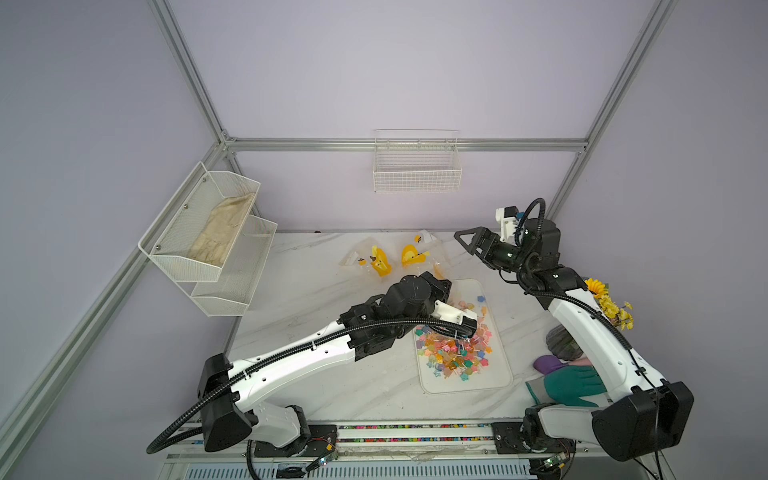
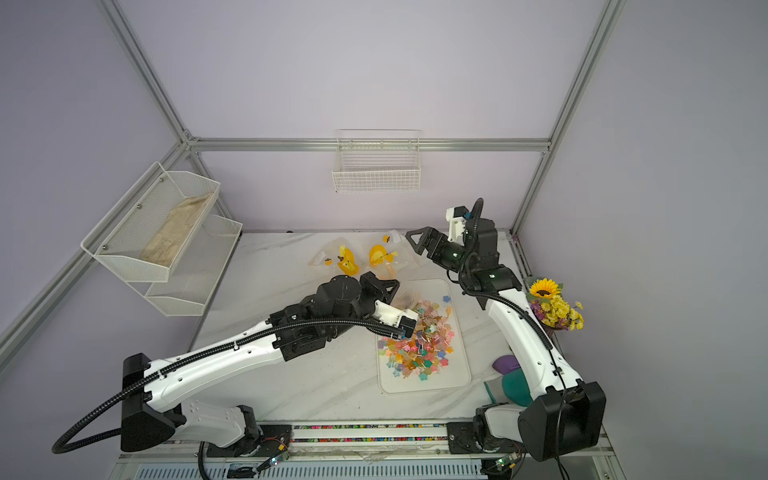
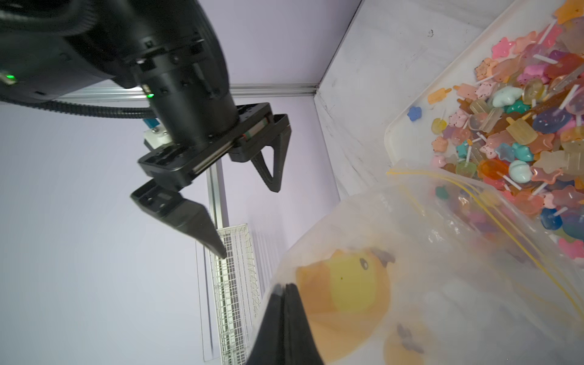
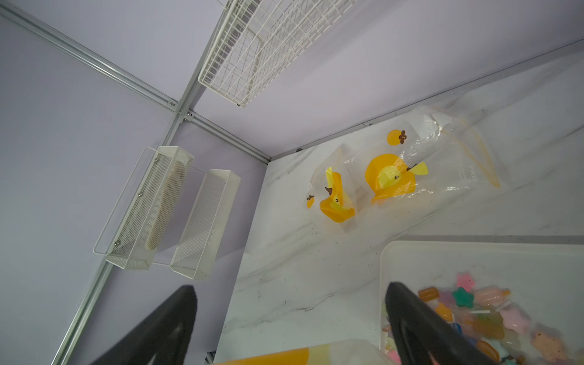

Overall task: Pour candies out of the ziploc bag
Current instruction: 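Pour the candies out of the ziploc bag onto the tray, then place the ziploc bag at the center of the board.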

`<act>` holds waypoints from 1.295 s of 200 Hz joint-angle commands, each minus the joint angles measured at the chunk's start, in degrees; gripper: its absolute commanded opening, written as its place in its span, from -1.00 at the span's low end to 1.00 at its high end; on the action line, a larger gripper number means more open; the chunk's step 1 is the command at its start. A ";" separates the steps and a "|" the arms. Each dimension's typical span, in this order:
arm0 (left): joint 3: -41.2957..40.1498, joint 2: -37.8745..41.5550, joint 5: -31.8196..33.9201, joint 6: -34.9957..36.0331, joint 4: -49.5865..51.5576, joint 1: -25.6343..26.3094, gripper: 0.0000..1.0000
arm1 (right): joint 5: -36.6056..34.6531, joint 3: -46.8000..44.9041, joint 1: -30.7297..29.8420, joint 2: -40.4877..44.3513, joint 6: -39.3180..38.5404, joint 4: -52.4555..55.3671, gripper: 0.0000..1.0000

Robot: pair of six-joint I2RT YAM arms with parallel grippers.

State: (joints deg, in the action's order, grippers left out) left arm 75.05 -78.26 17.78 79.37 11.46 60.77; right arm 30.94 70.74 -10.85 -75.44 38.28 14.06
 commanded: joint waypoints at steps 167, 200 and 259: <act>34.35 -10.21 -18.49 -106.09 37.00 -28.81 -1.00 | 3.74 -29.53 -3.99 18.49 4.24 -35.29 0.56; 35.54 -11.56 -22.27 -114.70 38.96 -31.77 -1.00 | -8.20 -26.37 -16.18 15.41 -9.19 -31.76 0.58; 31.33 -10.79 -24.56 -125.94 37.76 -36.17 -1.00 | -33.34 -30.57 -32.46 15.62 -43.43 -44.01 0.53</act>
State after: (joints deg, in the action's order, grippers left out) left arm 105.45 -90.54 -4.21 -38.87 51.20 25.82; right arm 9.69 42.35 -38.39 -60.07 14.52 -18.90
